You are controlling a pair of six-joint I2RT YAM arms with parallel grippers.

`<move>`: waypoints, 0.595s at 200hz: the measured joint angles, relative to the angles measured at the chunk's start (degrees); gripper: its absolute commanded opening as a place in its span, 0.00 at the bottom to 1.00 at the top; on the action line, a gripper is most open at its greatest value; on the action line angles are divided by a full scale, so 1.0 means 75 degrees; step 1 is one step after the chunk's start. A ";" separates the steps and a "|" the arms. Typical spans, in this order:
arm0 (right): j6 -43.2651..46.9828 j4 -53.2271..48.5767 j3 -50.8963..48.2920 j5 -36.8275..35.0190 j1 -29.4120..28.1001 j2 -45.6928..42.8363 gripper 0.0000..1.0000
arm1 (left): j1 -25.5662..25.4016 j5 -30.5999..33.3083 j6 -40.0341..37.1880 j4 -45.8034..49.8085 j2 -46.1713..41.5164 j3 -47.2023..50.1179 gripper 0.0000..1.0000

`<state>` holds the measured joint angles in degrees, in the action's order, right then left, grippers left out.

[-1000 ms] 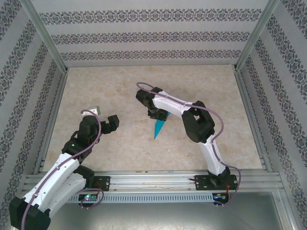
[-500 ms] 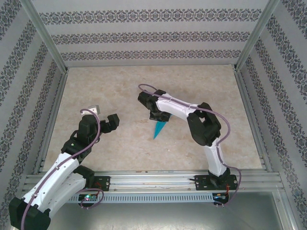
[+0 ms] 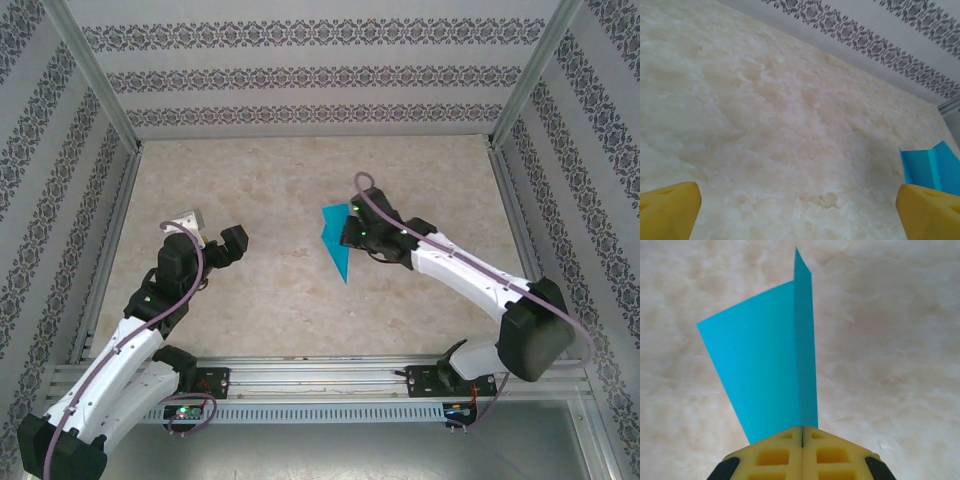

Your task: Fold a paper plane with a square sheet of paper (fold left side to right side)

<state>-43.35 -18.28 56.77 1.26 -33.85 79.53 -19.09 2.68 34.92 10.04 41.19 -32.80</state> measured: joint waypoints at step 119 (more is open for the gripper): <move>-0.0641 0.7073 -0.2282 0.5047 0.1393 0.2634 0.00 | 0.0064 -0.0388 0.0402 -0.0414 0.0379 -0.0003 1.00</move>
<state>-48.16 34.76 39.66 39.11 -23.40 99.29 -18.61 -0.23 37.93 6.94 44.03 -32.82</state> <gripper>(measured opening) 0.057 0.998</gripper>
